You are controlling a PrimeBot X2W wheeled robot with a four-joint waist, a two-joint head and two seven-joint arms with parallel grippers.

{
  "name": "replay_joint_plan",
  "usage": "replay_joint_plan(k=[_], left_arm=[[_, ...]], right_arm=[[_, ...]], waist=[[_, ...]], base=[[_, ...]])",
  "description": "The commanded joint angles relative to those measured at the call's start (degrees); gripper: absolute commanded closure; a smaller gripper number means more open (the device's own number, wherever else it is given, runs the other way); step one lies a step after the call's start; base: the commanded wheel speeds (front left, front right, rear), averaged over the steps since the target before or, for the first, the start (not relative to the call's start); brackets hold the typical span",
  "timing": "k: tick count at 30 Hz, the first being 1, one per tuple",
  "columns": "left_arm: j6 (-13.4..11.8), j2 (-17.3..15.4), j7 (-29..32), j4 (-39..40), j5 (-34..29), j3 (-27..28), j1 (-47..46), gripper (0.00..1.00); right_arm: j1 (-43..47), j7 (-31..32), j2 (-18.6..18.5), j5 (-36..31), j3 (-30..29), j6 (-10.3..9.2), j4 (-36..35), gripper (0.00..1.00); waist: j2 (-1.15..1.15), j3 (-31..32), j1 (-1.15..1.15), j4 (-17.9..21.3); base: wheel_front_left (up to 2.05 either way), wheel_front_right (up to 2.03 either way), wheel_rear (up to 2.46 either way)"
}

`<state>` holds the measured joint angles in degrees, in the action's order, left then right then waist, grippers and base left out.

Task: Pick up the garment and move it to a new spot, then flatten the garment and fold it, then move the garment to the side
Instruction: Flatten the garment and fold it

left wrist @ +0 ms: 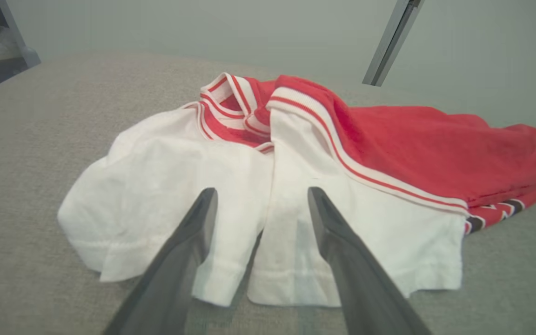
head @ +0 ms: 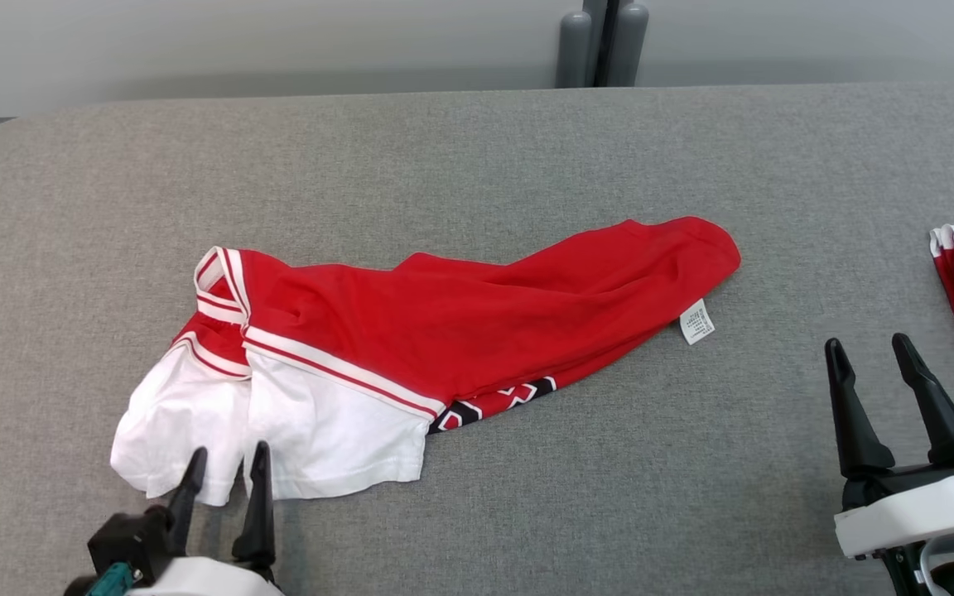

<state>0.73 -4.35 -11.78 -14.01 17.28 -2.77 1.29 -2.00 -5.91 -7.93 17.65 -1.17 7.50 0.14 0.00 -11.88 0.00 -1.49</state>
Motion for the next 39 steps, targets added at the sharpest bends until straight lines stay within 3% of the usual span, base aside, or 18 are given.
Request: replay_joint_plan(k=[1,23,24,26,39], left_arm=[[0.3,0.0,0.2,-0.7,0.4,-0.2,0.6,0.00],[2.6,0.1,-0.3,-8.8,2.6,-3.5,-2.5,0.00],[2.6,0.0,-0.5,-9.2,2.6,-3.6,-2.7,0.18],[2.5,-0.1,-0.9,-9.2,2.6,-3.5,-3.0,1.00],[1.8,-0.8,-0.5,-5.6,2.4,-4.3,-3.4,1.00]], right_arm=[[0.4,-0.2,-0.2,0.2,0.1,-0.01,0.0,0.00],[-0.1,0.1,-0.2,1.2,1.0,-0.01,0.9,0.00],[-0.1,0.1,-0.2,1.3,0.9,-0.01,1.0,0.00],[-0.1,0.0,-0.3,1.4,0.4,-0.01,1.1,0.00],[-3.4,0.1,-2.2,2.0,-2.6,-0.01,3.9,0.00]], waist=[[0.00,0.1,0.00,-0.2],[0.00,-0.2,0.00,0.8],[0.00,-0.3,0.00,1.0],[0.00,-0.4,0.00,1.1],[0.00,-2.1,0.00,-0.7]], base=[[0.00,0.00,0.00],[0.00,0.00,0.00],[0.00,0.00,0.00],[0.00,0.00,0.00],[0.00,0.00,0.00]])
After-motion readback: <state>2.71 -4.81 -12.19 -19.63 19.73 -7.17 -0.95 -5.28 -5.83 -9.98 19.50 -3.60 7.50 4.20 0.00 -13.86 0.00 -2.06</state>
